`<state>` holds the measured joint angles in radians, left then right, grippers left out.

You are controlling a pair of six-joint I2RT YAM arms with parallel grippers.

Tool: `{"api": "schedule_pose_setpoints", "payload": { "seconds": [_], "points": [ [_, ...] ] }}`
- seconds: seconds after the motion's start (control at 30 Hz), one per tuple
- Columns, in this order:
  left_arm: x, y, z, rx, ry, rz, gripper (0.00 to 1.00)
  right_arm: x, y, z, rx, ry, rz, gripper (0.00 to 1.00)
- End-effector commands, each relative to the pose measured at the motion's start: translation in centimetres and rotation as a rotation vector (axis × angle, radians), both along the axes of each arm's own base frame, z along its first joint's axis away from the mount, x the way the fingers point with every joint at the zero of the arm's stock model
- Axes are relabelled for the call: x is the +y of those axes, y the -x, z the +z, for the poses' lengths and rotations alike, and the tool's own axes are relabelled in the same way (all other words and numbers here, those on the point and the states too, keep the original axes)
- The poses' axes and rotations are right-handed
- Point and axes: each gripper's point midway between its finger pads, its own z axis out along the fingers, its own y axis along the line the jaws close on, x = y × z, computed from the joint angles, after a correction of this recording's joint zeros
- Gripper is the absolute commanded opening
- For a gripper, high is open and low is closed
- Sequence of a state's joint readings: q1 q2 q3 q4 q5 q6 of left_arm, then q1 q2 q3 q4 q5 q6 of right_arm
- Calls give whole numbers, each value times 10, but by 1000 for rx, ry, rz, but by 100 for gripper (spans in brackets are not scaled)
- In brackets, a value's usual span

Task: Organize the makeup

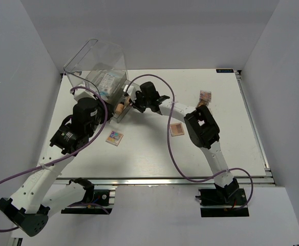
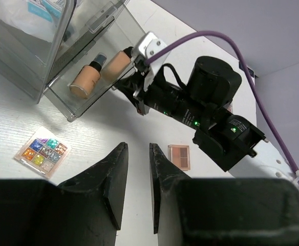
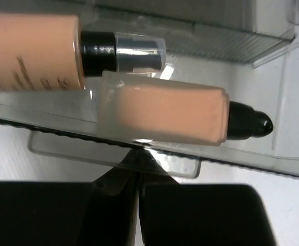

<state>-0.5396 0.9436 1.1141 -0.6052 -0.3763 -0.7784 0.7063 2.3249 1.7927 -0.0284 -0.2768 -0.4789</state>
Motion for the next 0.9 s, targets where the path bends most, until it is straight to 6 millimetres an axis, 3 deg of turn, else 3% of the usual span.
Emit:
{"api": "schedule_pose_setpoints", "payload": {
  "seconds": [0.0,0.27,0.33,0.47,0.57,0.6,0.63,0.73,0.77,0.8,0.87],
  "points": [
    [-2,2,2,-15,7,-17,33,33,-21,58,-174,-110,-21,0],
    [-4,2,-5,-2,7,-22,33,82,-26,104,-303,-276,-38,0],
    [-4,2,-6,-1,10,-22,33,92,-23,95,-285,-277,-16,0],
    [-4,2,-7,2,9,-27,36,104,-19,96,-260,-323,8,0],
    [-5,3,-10,2,8,-37,38,101,-15,107,-227,-368,3,2],
    [-6,4,-14,6,4,-41,40,92,-12,93,-201,-345,-7,2],
    [-8,4,-15,-3,10,-56,41,84,-12,112,-225,-360,-21,2],
    [-17,4,-31,6,5,-105,46,49,-7,113,-176,-353,-51,7],
    [-20,3,-35,9,4,-122,46,39,-7,111,-141,-355,-56,14],
    [-23,2,-44,16,2,-133,47,26,-7,117,-71,-384,-54,42],
    [-31,0,-54,36,4,-161,48,10,-3,103,61,-397,-70,87]
  ]
}}
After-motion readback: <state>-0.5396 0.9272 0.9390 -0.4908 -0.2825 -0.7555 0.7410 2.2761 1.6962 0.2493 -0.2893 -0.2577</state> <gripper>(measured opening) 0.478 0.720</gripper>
